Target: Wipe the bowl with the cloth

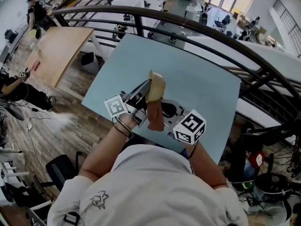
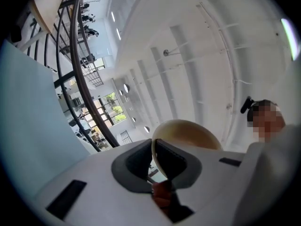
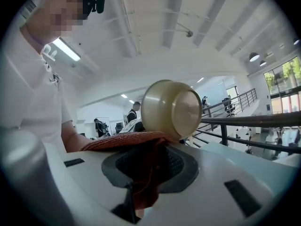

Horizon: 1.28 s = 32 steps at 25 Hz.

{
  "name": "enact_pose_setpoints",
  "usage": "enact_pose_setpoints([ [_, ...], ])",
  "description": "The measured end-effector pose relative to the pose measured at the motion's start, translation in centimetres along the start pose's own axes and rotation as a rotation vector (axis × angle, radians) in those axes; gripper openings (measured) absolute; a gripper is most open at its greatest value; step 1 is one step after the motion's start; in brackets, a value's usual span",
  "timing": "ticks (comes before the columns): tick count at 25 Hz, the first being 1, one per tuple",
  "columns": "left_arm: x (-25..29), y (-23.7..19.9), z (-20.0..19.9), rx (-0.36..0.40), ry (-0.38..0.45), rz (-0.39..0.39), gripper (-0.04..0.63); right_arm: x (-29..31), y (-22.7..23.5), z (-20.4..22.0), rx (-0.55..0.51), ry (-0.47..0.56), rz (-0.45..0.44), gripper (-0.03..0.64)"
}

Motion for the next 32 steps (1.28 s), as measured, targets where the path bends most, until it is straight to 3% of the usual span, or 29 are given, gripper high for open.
enact_pose_setpoints([
  [4,-0.7,-1.4,0.8,0.025,-0.023,-0.089,0.035,-0.9,-1.1,-1.3,-0.009,0.044,-0.03,0.091],
  [12,-1.9,-2.4,2.0,-0.039,-0.061,-0.081,0.029,-2.9,0.4,-5.0,-0.042,0.156,0.038,0.091],
  [16,-1.6,-1.9,2.4,-0.053,-0.102,-0.02,0.025,-3.4,2.7,-6.9,-0.076,0.191,0.109,0.091],
  [23,-1.1,0.3,2.8,0.01,-0.174,0.103,0.023,-3.3,6.0,-7.1,-0.005,0.231,0.165,0.091],
  [32,-1.0,0.9,1.8,-0.053,-0.071,0.211,0.025,-2.5,7.3,-3.6,0.093,0.201,0.197,0.089],
])
Point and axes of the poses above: the fingertips, and each gripper's own axes: x forward along the fingers, y to its right, z out of its underside, the point moved 9 cm from there along -x, backward along the fingers, and after that the axes turned 5 degrees about y, right-handed, at the moved point
